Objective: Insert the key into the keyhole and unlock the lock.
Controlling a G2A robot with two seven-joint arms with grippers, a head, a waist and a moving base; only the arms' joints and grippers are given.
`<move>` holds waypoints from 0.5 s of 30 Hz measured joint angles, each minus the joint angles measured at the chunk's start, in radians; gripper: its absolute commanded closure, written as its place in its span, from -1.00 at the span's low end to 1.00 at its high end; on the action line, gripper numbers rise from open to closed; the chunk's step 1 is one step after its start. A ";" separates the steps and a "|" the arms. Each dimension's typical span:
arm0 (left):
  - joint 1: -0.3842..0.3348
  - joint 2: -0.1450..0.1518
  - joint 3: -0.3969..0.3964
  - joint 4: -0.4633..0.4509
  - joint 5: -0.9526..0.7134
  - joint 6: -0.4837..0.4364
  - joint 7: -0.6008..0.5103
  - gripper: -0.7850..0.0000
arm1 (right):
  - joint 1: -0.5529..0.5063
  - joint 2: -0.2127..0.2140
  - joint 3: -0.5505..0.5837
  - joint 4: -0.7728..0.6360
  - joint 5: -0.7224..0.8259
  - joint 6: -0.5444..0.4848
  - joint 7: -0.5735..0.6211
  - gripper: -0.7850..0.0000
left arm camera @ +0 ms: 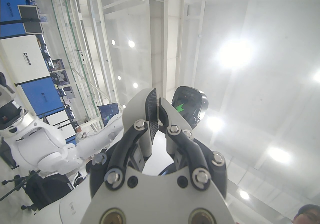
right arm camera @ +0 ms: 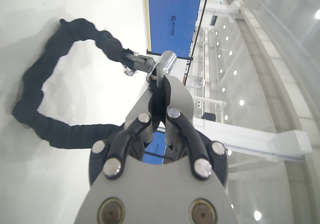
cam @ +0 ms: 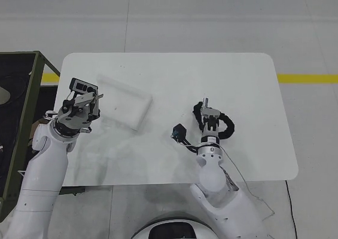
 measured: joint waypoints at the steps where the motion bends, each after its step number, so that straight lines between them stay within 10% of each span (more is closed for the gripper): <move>1: 0.000 0.000 0.000 0.000 0.000 0.000 0.000 1.00 | -0.010 -0.003 0.006 -0.033 0.000 0.024 0.006 1.00; 15: 0.000 0.000 0.000 0.000 0.000 0.000 0.000 1.00 | -0.068 -0.004 0.018 -0.076 0.062 0.077 -0.095 1.00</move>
